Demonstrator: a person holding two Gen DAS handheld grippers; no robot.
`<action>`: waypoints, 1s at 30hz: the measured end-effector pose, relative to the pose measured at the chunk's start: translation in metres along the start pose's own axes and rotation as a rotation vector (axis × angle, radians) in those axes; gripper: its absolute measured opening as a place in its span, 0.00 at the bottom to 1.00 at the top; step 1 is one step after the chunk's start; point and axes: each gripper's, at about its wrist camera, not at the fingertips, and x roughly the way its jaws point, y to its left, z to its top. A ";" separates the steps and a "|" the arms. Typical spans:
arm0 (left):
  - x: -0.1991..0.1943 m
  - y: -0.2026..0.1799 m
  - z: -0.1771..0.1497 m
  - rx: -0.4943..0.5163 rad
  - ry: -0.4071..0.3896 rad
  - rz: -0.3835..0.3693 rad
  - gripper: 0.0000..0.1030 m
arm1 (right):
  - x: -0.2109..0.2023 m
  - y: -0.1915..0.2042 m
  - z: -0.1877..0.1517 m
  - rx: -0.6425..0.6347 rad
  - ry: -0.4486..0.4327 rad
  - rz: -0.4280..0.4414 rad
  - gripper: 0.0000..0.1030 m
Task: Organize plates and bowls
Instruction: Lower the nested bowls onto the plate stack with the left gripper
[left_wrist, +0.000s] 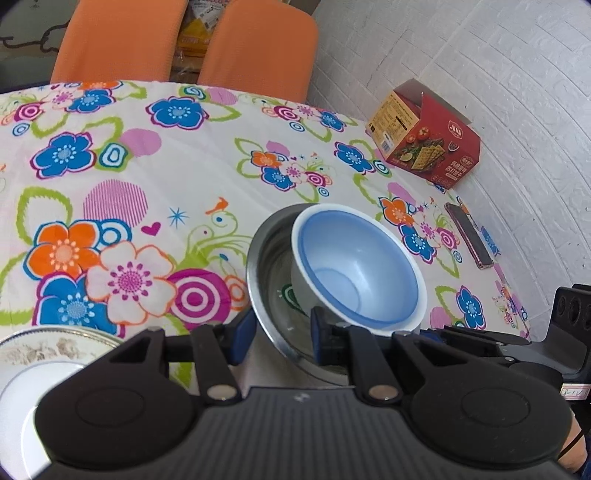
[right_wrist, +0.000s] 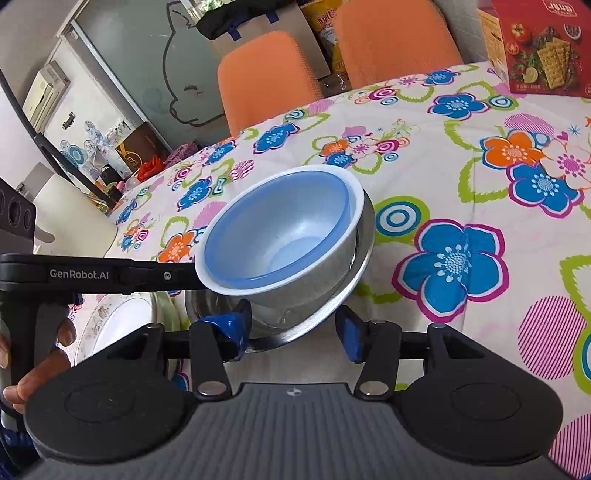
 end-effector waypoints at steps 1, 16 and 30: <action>-0.006 0.001 -0.002 -0.001 -0.008 0.002 0.11 | -0.001 0.003 0.000 -0.003 -0.003 0.005 0.35; -0.127 0.030 -0.061 -0.022 -0.159 0.166 0.11 | 0.007 0.100 -0.023 -0.186 -0.013 0.148 0.37; -0.150 0.081 -0.114 -0.120 -0.108 0.267 0.19 | 0.042 0.153 -0.055 -0.277 0.141 0.187 0.40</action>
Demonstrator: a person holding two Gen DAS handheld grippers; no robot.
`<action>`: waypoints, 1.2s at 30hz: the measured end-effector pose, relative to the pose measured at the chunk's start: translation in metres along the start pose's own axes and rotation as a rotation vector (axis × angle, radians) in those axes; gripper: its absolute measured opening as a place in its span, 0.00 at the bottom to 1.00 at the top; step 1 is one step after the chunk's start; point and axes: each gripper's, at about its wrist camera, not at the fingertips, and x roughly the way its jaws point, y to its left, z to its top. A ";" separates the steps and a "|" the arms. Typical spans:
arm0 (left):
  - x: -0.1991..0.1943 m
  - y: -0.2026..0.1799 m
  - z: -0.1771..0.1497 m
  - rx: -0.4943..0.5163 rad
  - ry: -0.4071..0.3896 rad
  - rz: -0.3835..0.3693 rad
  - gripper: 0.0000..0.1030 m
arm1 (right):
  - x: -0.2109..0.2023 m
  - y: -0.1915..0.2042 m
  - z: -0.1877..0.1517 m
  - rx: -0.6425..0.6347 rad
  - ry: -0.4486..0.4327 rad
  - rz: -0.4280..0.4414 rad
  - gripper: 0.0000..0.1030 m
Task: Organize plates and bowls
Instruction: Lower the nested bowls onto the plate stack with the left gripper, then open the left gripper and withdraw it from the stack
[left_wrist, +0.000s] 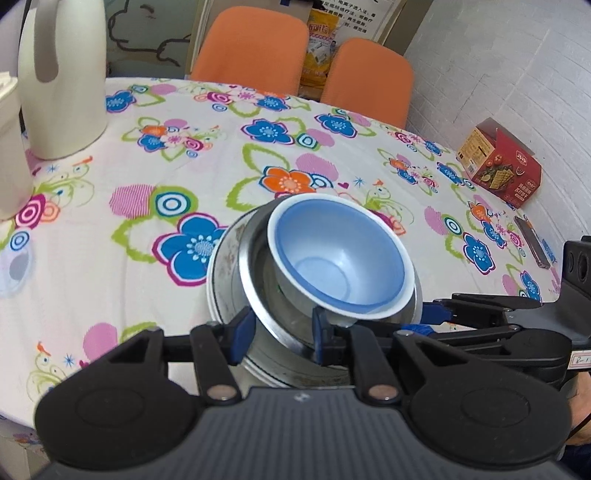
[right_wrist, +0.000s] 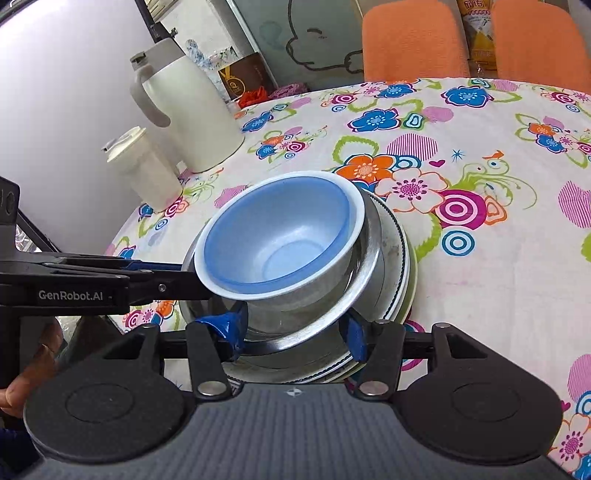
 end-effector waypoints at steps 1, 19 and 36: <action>0.002 0.003 -0.001 -0.012 0.006 0.006 0.25 | -0.001 0.002 -0.001 -0.004 0.008 -0.005 0.40; -0.040 -0.011 0.016 0.004 -0.185 0.021 0.78 | -0.062 -0.005 -0.001 -0.015 -0.047 -0.100 0.41; -0.010 -0.116 0.003 0.115 -0.198 0.039 0.85 | -0.093 -0.076 -0.036 0.283 -0.325 -0.424 0.43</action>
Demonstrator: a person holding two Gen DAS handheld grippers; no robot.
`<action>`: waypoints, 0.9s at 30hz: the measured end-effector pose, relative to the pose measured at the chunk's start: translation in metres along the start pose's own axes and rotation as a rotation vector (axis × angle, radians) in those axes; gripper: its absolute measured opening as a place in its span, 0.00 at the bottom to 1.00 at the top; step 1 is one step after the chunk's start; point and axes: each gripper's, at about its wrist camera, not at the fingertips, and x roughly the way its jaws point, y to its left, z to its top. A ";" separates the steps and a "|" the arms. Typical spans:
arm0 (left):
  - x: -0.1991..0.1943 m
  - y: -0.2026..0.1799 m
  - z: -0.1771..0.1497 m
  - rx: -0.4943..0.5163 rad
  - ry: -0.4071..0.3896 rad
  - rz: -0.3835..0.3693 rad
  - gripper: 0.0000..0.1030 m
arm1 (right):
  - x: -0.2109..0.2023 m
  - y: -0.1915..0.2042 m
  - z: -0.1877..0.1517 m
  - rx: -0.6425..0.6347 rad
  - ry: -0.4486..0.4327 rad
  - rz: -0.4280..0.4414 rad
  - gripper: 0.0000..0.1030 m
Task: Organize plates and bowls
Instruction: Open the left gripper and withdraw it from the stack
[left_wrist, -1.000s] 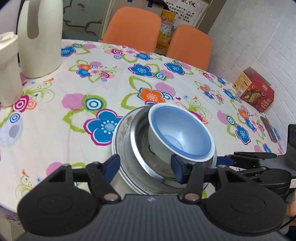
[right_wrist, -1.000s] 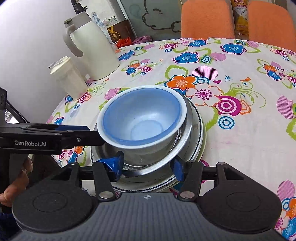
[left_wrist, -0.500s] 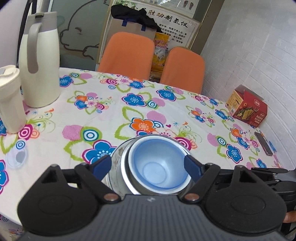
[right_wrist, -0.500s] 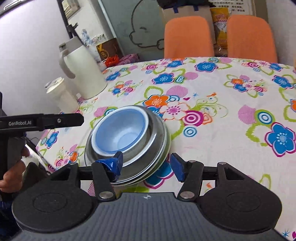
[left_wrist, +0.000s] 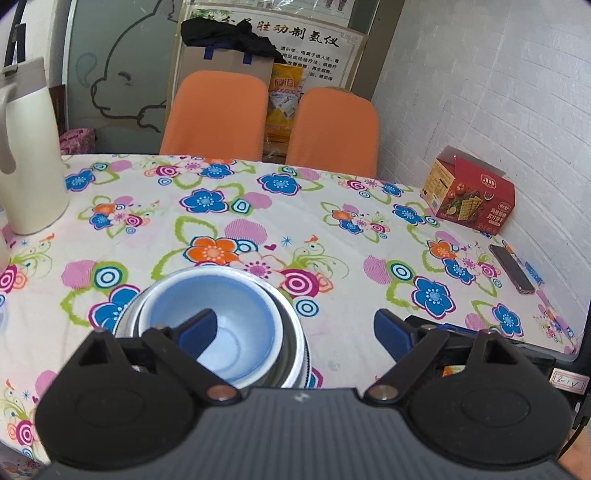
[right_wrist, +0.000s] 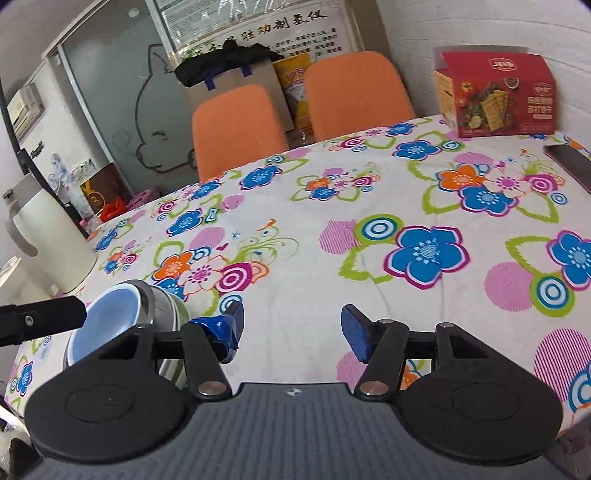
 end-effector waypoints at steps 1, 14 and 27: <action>-0.001 -0.003 -0.003 0.007 0.001 0.014 0.85 | -0.002 -0.002 -0.002 0.008 0.003 -0.008 0.43; -0.034 -0.013 -0.049 0.083 -0.052 0.177 0.85 | -0.032 0.024 -0.025 -0.052 -0.026 0.049 0.44; -0.032 -0.014 -0.093 0.086 0.046 0.108 0.85 | -0.026 0.038 -0.053 -0.133 0.046 0.002 0.45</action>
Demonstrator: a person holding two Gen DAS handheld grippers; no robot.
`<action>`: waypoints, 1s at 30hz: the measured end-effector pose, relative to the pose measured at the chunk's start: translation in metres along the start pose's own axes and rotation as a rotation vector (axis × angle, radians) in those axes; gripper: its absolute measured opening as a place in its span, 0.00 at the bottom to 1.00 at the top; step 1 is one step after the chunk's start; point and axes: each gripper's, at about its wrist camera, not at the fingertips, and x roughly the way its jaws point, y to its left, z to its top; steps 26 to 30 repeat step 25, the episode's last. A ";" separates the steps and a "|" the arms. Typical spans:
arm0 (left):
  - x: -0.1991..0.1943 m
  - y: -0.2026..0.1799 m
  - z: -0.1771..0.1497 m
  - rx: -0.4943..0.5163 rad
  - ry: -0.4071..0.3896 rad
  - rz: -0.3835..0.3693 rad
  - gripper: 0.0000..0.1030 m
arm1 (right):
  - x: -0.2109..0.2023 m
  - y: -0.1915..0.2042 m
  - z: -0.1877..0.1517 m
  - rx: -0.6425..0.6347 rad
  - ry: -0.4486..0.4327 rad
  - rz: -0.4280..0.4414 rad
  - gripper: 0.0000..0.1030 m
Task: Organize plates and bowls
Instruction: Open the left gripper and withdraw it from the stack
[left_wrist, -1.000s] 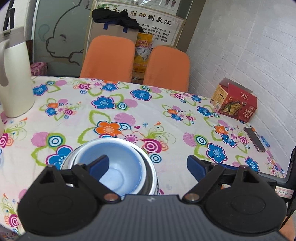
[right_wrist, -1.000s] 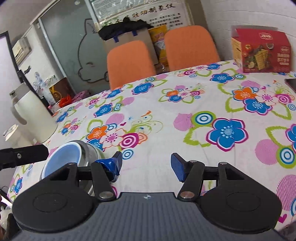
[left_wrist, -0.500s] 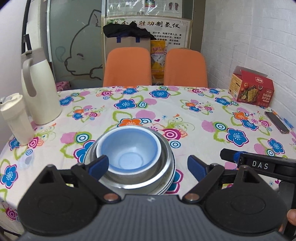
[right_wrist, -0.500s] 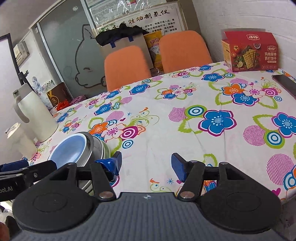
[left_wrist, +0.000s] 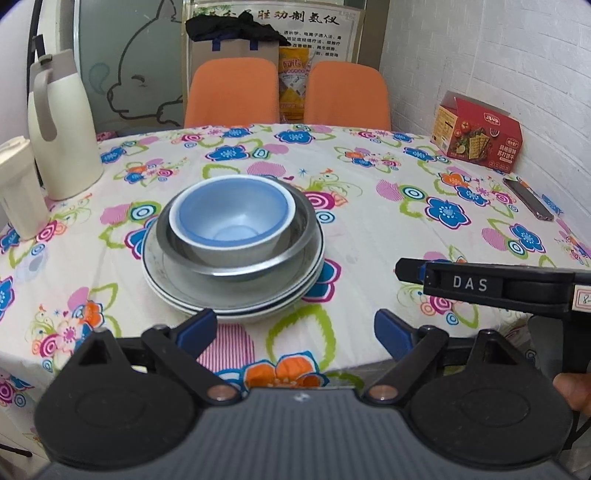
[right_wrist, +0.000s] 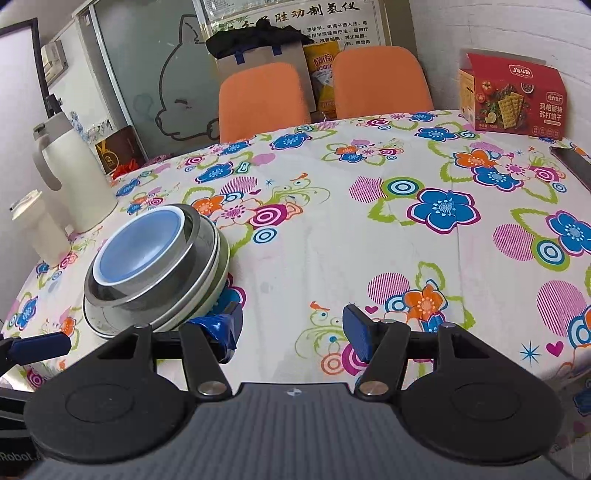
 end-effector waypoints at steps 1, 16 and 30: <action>0.002 0.001 -0.002 -0.004 0.007 0.000 0.85 | 0.000 0.001 -0.001 -0.007 0.002 -0.007 0.45; 0.012 0.004 -0.009 -0.014 0.070 -0.011 0.85 | 0.003 0.010 -0.004 -0.032 0.011 0.008 0.46; 0.014 0.005 -0.010 -0.018 0.063 -0.036 0.85 | 0.003 0.010 -0.006 -0.018 0.016 0.020 0.46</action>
